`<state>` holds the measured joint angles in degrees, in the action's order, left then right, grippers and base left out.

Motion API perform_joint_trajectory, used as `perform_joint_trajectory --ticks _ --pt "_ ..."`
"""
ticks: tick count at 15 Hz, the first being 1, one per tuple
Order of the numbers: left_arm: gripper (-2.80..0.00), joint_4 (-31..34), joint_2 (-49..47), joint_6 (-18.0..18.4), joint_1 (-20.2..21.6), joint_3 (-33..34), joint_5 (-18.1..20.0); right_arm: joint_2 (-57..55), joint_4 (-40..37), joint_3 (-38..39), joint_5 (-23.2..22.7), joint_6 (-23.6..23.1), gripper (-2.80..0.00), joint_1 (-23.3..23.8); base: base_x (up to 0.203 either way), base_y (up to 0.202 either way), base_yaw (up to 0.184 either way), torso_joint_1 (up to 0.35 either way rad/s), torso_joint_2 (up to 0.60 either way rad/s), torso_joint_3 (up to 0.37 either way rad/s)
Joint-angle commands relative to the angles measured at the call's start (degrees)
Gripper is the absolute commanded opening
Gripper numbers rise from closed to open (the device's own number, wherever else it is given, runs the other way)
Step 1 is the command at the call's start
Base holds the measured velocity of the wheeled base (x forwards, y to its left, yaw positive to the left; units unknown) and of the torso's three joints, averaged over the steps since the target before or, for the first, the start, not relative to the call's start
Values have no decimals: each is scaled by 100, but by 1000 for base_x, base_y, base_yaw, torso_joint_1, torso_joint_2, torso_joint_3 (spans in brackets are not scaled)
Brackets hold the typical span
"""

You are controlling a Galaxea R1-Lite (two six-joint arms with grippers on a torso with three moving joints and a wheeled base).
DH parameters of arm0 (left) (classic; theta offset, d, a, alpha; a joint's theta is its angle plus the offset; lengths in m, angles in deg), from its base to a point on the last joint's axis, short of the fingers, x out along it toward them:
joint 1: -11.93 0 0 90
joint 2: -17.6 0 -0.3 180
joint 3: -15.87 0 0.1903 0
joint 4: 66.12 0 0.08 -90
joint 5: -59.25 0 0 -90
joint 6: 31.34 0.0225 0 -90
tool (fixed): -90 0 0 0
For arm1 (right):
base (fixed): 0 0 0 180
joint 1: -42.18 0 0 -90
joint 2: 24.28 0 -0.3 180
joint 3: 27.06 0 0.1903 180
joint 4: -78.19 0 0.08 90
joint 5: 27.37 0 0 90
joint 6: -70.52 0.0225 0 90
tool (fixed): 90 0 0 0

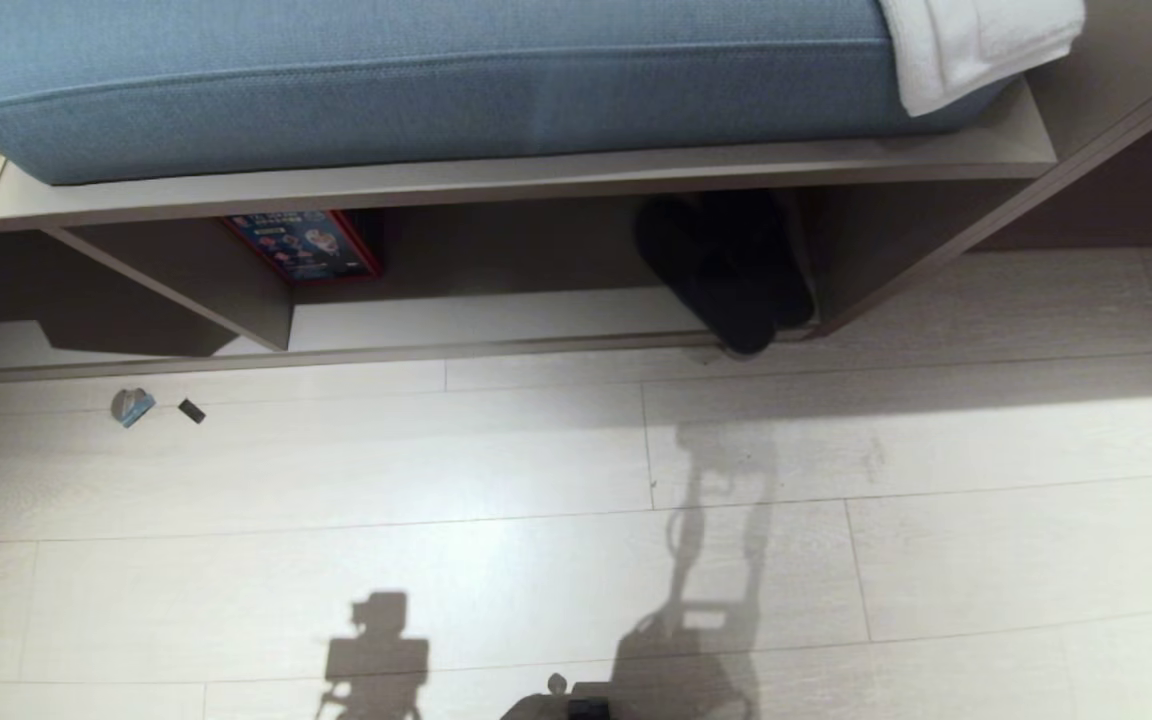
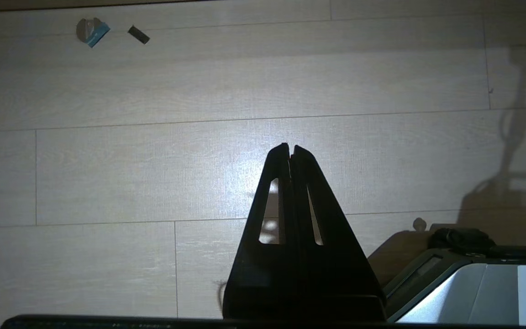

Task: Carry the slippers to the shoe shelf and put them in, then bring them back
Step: Pick up the slippers in the shoe cabinet

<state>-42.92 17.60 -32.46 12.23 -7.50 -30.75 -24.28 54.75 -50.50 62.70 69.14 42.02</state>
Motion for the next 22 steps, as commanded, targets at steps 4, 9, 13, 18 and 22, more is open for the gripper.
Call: perform_joint_trajectory --ticks 4,9,13,18,22 --pt "-280 -10 0 -20 5 0 -7 -9 -1 7 -7 6 -280 -2 0 0 0 2 3 -198" --pt "-280 -10 0 -20 5 0 -9 -9 -1 7 -25 15 -280 -2 0 0 0 1 1 -196" --pt "-280 -10 0 -20 5 0 0 -4 -1 7 -32 2 -280 -2 0 0 0 3 1 -198" --pt "-280 -10 0 -28 11 0 -3 -5 -1 7 -42 -196 -280 -2 0 0 0 1 1 -196" --pt "-280 -10 0 -28 5 0 -9 -9 -1 7 -42 -205 -280 -2 0 0 0 2 3 -194"
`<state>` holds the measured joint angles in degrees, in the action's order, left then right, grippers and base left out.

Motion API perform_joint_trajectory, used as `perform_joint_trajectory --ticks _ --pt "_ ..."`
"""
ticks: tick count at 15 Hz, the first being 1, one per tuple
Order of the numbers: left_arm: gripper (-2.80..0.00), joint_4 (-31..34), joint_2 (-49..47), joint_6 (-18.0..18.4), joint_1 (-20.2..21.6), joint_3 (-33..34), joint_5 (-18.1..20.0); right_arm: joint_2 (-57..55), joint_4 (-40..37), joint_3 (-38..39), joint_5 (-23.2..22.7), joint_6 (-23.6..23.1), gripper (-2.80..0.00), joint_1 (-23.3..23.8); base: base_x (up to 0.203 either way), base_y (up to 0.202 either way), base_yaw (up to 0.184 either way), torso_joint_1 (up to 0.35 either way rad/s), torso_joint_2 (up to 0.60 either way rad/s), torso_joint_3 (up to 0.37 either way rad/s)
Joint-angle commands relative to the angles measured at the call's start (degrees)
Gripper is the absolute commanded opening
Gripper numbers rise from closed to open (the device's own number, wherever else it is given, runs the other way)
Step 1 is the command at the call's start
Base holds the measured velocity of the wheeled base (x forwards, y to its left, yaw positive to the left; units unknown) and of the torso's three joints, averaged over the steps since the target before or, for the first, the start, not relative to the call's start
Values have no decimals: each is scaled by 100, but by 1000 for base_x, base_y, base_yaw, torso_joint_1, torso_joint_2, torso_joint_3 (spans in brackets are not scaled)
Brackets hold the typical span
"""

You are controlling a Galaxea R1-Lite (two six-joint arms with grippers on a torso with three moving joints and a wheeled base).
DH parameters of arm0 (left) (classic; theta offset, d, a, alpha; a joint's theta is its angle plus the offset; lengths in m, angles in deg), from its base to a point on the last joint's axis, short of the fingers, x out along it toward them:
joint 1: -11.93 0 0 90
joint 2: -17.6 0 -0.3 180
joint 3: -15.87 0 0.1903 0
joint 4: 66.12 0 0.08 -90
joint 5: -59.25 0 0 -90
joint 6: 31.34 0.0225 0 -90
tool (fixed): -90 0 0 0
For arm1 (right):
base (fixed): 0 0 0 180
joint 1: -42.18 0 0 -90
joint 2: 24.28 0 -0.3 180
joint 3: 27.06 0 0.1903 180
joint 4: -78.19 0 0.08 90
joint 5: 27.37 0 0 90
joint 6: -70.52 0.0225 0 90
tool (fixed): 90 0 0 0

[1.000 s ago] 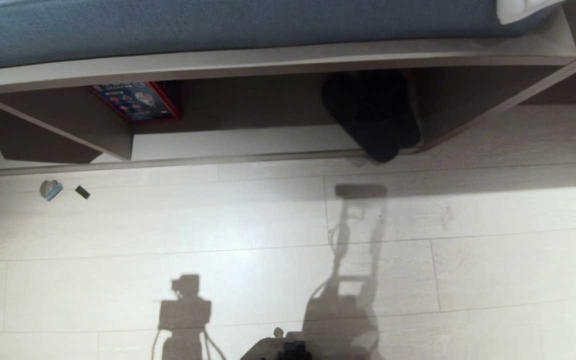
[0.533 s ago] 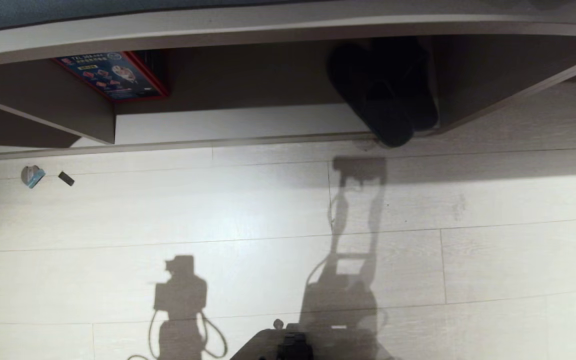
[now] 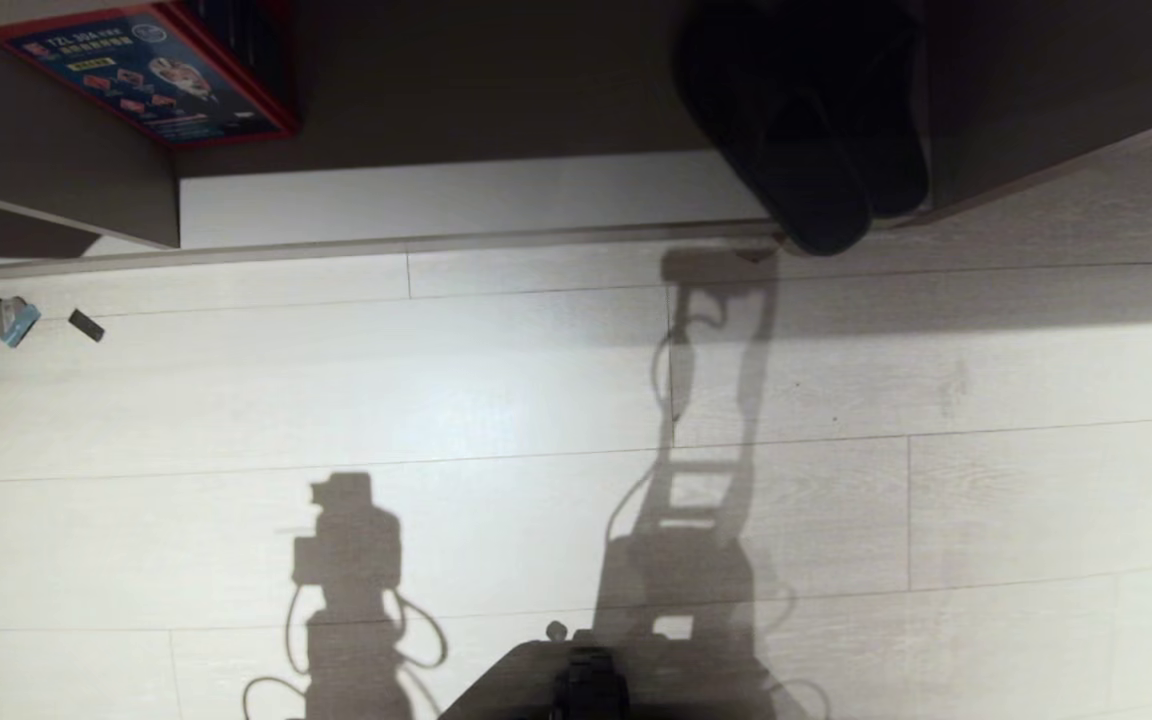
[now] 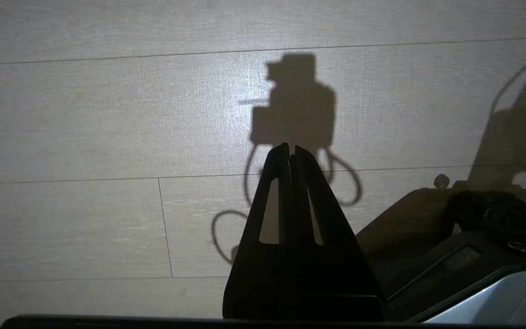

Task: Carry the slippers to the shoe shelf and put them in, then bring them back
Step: Pick up the slippers in the shoe cabinet

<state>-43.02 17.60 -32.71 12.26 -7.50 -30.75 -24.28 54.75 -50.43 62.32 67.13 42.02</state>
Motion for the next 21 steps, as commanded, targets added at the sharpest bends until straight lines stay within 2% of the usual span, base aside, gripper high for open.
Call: perform_joint_trajectory --ticks 1,12,16,19,21 --pt "-280 0 0 -4 2 0 -3 -8 -1 0 -4 -4 -280 -2 0 0 0 7 2 -198" --pt "-280 0 0 -4 7 0 -2 -8 17 -6 -4 -38 -280 -2 0 0 0 4 2 -168" --pt "-280 0 0 5 2 0 0 -322 -158 -874 -79 16 -280 -8 0 0 0 0 0 -6" --pt "-280 0 0 14 2 0 0 -1254 -212 -1473 -246 32 -280 -10 0 0 0 0 0 0" --pt "-280 0 -8 22 2 0 0 -2133 -198 -1947 -535 25 -280 -15 0 0 0 0 0 0"
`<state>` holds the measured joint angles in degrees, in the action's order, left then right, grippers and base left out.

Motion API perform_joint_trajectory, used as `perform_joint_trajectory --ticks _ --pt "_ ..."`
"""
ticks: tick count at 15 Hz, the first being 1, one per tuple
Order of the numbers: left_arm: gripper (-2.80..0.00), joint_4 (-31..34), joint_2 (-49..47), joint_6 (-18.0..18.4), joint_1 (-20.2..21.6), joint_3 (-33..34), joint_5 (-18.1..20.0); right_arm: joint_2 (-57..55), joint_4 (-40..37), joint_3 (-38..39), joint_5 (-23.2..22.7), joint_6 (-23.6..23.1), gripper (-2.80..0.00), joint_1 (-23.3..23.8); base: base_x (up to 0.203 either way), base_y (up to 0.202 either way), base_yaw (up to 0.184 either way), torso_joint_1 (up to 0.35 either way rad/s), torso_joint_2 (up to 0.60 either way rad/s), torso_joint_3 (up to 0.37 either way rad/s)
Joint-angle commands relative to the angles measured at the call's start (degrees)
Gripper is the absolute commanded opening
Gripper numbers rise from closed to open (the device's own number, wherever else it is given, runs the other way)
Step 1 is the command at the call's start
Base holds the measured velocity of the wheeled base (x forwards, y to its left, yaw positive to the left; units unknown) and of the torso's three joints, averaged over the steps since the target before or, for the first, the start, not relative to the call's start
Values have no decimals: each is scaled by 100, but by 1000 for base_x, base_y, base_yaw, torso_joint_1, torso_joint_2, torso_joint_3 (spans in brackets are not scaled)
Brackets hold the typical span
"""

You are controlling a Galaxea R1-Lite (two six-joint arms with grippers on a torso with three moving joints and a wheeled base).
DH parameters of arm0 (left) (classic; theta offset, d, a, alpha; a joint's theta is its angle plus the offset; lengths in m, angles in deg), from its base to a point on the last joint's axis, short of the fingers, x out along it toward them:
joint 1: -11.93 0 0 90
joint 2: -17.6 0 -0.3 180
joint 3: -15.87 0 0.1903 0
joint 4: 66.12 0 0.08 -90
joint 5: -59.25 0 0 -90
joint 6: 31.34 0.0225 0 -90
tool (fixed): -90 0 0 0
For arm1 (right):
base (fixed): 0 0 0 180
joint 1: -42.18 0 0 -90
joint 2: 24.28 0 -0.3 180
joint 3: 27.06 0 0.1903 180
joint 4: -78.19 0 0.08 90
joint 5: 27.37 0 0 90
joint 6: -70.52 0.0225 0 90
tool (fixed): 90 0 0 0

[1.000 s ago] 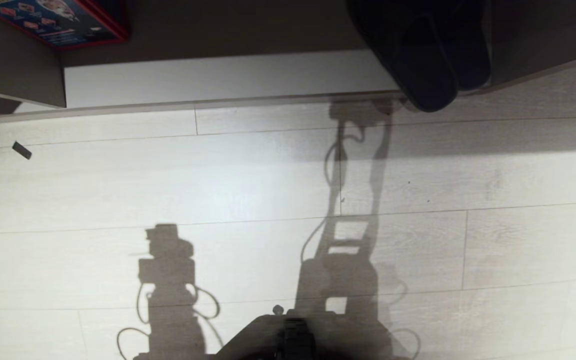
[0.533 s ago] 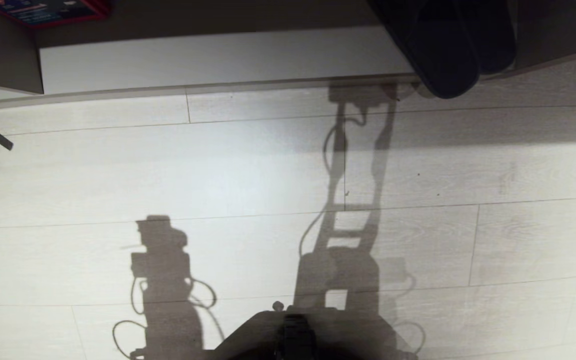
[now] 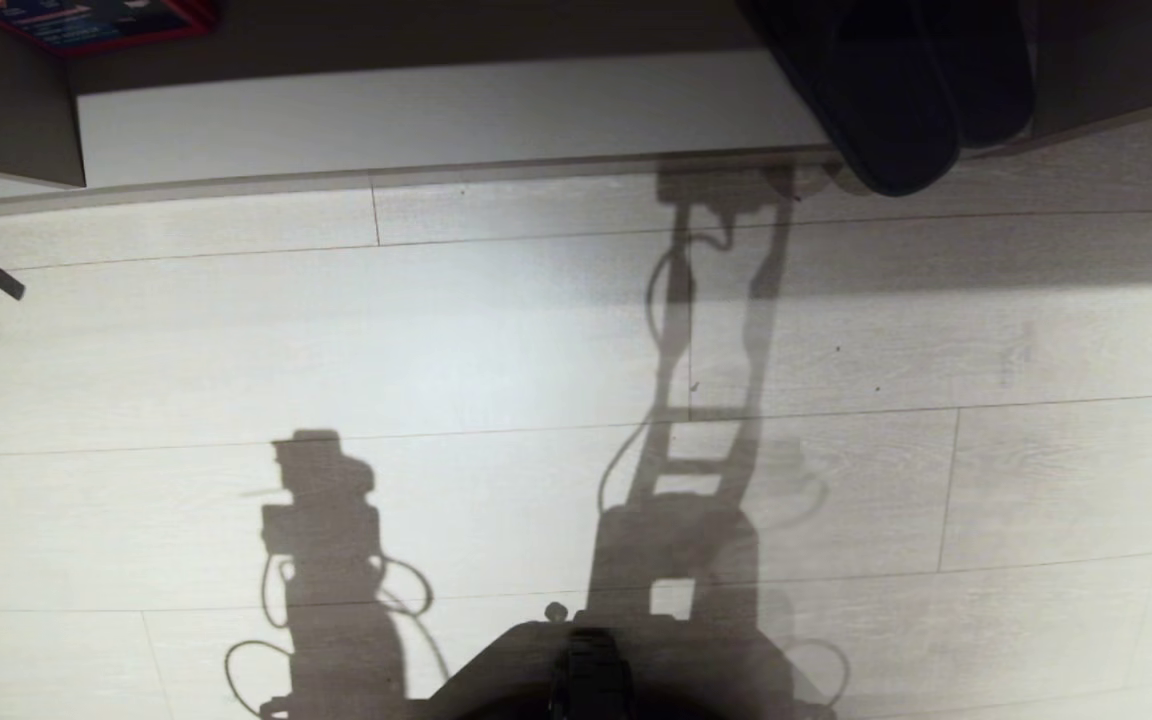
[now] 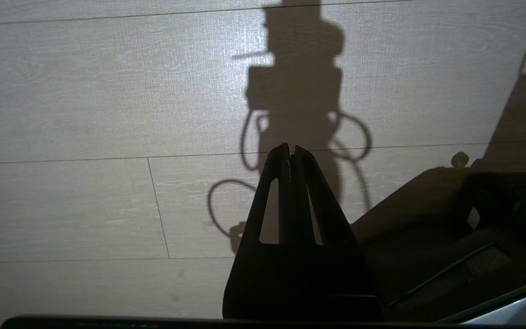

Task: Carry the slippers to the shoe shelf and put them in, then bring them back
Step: Pick up the slippers in the shoe cabinet

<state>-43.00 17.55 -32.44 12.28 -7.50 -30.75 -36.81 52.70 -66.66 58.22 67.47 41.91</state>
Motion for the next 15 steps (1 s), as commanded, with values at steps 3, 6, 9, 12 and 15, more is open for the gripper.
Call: perform_joint_trajectory --ticks 3,6,9,12,15 --pt "-280 -2 5 -5 0 0 0 -2353 471 -921 -611 -112 -280 -7 0 0 0 0 0 0" --pt "-280 -2 5 -5 1 0 0 -3772 1521 -1386 -822 -392 -280 -12 0 0 0 0 0 0" --pt "-280 -2 5 -5 0 0 0 -4997 2549 -1917 -890 -842 -280 -40 0 0 0 0 0 0" --pt "-280 -2 -2 -5 0 0 0 -5896 3716 -2262 -894 -994 0 -201 0 0 0 0 0 0" --pt "-280 -2 4 4 7 0 0 -6488 4850 -2584 -790 -976 0 -591 0 0 0 0 0 0"
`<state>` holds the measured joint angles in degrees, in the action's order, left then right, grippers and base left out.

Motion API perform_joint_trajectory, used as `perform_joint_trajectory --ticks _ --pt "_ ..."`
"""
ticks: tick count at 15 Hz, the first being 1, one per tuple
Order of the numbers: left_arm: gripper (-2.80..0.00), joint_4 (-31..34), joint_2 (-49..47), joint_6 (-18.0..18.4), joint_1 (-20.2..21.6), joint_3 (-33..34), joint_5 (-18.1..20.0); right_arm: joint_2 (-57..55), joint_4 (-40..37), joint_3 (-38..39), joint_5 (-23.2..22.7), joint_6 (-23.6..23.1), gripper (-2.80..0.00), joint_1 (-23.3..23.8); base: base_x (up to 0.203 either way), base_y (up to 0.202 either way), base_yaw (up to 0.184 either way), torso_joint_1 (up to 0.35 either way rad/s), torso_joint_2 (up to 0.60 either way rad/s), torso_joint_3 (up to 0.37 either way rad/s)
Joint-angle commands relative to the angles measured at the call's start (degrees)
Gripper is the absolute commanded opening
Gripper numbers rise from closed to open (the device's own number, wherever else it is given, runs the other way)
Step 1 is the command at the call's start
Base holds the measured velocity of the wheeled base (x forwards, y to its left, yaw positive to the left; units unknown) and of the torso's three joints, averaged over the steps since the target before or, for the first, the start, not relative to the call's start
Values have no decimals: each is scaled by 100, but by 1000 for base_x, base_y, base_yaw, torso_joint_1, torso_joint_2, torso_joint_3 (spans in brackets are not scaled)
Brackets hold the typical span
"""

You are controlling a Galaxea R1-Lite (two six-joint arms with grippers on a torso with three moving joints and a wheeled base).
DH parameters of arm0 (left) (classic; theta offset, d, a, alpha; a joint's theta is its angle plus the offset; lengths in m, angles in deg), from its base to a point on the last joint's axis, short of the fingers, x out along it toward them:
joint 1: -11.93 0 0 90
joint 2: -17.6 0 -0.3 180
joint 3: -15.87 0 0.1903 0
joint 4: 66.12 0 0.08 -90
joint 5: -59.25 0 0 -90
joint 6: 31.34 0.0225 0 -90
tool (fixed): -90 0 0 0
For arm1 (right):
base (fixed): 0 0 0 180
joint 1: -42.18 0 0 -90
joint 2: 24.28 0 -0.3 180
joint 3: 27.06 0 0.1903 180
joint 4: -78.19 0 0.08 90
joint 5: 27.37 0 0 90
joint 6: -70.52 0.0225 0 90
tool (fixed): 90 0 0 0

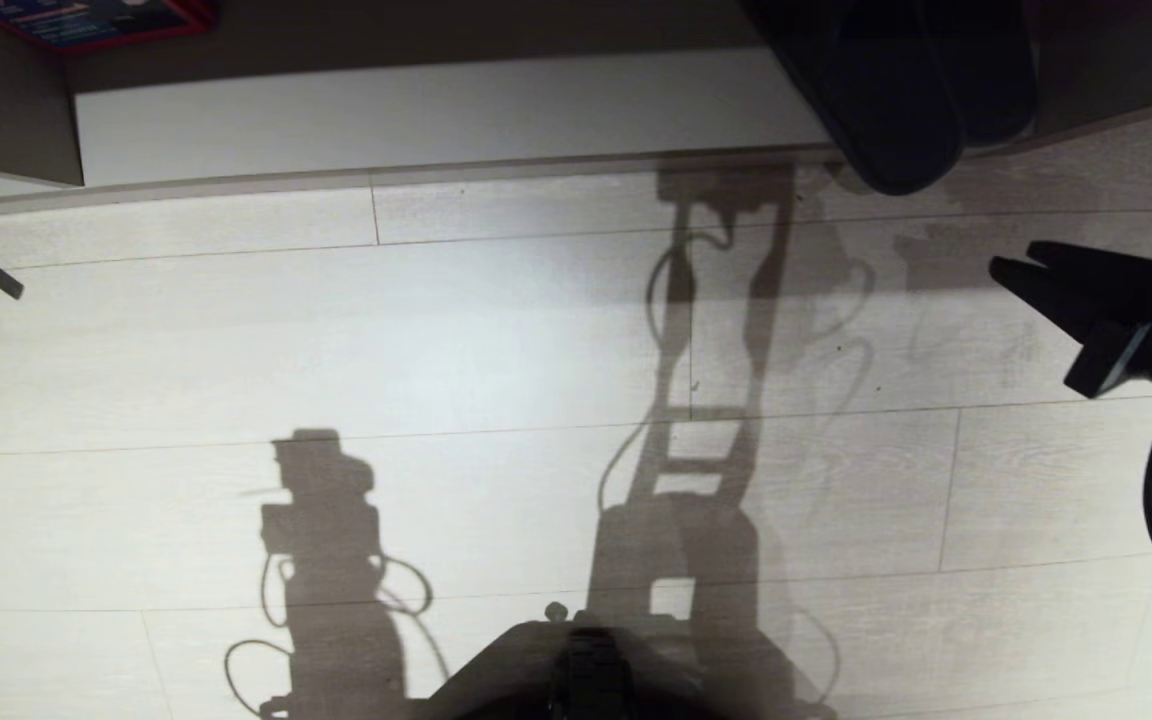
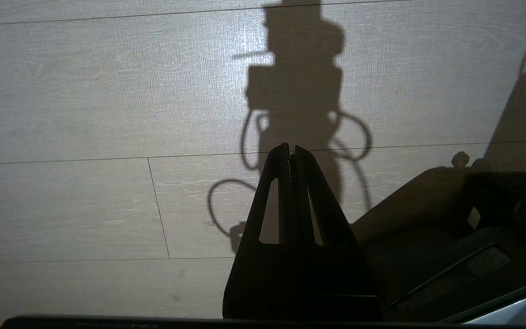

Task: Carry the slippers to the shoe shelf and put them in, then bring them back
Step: Pick up the slippers in the shoe cabinet

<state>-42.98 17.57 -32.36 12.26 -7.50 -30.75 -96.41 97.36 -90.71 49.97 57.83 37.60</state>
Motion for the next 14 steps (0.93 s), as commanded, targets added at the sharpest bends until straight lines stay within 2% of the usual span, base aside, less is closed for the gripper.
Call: perform_joint_trajectory --ticks 1,4,6,9,14 --pt "-280 -4 2 -4 2 0 0 -596 431 -324 113 -31 0 -191 0 0 0 0 0 0" --pt "-280 -4 -3 -4 3 0 0 -804 607 -835 285 -365 0 -201 0 0 0 0 0 0" --pt "-280 -4 -6 -4 5 0 0 -1046 1133 -1053 315 -480 0 -201 0 0 0 0 0 0" --pt "-280 -4 2 -4 2 0 0 -1504 1806 -1506 301 -523 0 -201 0 0 0 0 0 0" --pt "-280 -4 2 -4 2 0 0 -2056 1940 -2080 203 -496 0 -201 0 0 0 0 0 0"
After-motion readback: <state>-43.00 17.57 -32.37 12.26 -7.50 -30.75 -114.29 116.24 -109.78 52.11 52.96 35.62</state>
